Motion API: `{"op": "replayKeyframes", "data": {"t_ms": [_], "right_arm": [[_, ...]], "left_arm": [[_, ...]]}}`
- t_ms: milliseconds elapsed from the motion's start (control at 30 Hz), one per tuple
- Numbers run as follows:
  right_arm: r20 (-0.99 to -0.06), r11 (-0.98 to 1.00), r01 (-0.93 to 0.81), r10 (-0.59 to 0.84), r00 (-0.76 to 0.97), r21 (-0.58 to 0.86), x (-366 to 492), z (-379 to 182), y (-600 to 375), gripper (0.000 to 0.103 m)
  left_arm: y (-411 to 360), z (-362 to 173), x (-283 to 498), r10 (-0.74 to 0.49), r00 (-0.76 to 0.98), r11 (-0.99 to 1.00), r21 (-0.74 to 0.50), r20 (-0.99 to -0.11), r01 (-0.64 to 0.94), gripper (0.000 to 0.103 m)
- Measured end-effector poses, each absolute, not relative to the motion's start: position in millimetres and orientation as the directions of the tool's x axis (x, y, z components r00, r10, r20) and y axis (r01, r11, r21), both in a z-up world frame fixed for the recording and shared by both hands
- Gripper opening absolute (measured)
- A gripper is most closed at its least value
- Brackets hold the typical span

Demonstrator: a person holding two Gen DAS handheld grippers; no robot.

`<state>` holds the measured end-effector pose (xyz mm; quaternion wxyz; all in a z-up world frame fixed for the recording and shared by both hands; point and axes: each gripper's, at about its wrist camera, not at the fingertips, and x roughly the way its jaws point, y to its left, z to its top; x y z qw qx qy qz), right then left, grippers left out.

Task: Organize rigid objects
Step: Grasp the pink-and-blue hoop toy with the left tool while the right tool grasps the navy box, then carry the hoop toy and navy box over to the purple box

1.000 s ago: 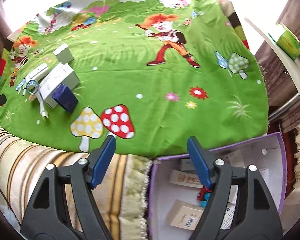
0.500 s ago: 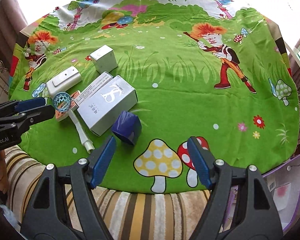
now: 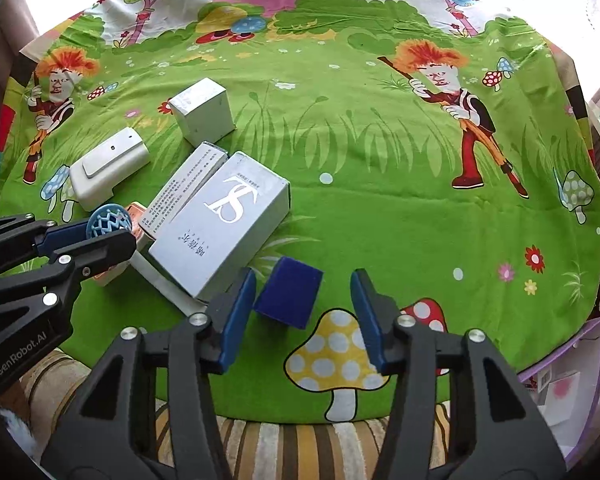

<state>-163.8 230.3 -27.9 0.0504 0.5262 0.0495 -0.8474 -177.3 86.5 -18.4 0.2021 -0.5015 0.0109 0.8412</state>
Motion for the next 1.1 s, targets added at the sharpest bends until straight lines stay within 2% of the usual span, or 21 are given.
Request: {"op": "replayKeyframes", "data": {"t_ms": [67,100,533,667,1100], "right_arm": [[-0.902,-0.989,0.141,-0.032,-0.431,-0.032,-163.8,-30.9,229.6,0.032],[-0.902,-0.989,0.143,-0.032,-0.430,-0.033,-163.3,-31.4,229.5,0.031],[-0.869,-0.989,0.135,-0.023,-0.494,-0.051,-125.8,-9.7,232.1,0.031],[-0.864,-0.990,0.135,-0.035,-0.502,-0.038,-107.4,-3.3,232.6,0.031],[-0.825,-0.993,0.106,-0.021,-0.565,-0.048,-51.1,23.9,264.3,0.031]], "left_arm": [[81.2,-14.9,-172.1,0.337,-0.427,-0.923,-0.204,-0.839,-0.327,0.018],[77.9,-12.3,-168.5,0.334,-0.440,-0.927,-0.207,-0.833,-0.311,0.018],[19.7,21.1,-92.0,0.331,-0.592,-0.935,-0.341,-0.735,-0.101,0.018],[9.5,30.5,-62.6,0.311,-0.627,-0.936,-0.346,-0.714,-0.071,0.018],[49.9,47.4,-38.2,0.335,-0.618,-0.940,-0.300,-0.712,-0.163,0.018]]}}
